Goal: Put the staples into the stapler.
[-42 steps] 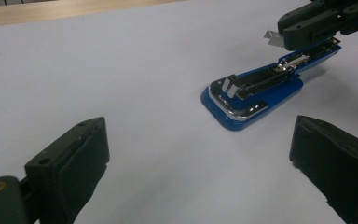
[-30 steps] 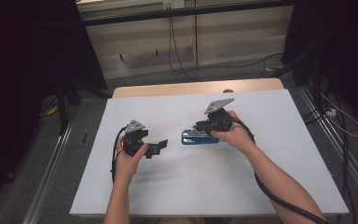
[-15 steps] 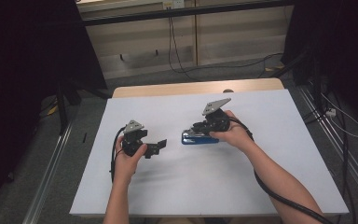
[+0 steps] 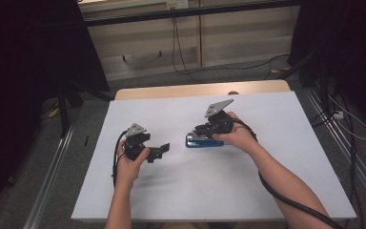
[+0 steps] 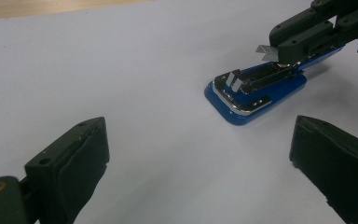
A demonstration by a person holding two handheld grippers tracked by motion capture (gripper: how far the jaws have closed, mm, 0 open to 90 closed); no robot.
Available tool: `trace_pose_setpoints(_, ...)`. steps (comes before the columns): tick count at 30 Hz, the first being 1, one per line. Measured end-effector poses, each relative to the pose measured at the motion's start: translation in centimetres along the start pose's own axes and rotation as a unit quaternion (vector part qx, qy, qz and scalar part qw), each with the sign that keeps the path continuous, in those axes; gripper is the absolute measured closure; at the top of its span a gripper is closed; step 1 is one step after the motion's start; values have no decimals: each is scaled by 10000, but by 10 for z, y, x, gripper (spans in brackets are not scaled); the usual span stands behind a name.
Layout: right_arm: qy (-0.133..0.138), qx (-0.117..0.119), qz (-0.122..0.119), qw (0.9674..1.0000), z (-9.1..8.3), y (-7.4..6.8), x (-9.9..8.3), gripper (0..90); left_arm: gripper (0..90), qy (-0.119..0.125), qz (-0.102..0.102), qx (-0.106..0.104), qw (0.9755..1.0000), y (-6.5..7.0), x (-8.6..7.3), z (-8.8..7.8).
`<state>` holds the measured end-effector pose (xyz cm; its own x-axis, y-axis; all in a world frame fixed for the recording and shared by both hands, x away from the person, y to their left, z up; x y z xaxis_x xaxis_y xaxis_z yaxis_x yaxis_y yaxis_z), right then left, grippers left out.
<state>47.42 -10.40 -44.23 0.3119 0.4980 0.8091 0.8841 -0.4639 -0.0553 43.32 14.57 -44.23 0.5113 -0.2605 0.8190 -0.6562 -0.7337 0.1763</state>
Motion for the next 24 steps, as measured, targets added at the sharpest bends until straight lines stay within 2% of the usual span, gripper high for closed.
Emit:
trace_pose_setpoints(13,-86,209,-272,9994,6,2,2,795,48,-55,2,10,10000,-2,-2,0)
trace_pose_setpoints(24,-114,347,-387,9986,9,5,2,795,48,-61,-32,32,10000,-3,-4,1)
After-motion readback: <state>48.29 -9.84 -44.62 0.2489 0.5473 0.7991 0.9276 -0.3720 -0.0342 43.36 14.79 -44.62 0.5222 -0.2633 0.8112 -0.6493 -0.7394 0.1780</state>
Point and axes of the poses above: each handheld gripper's, and its own axes: z roughly forward along the jaws, x roughly out of its top, y roughly to its right, the point moved 4 cm from there along z, roughly forward along the jaws
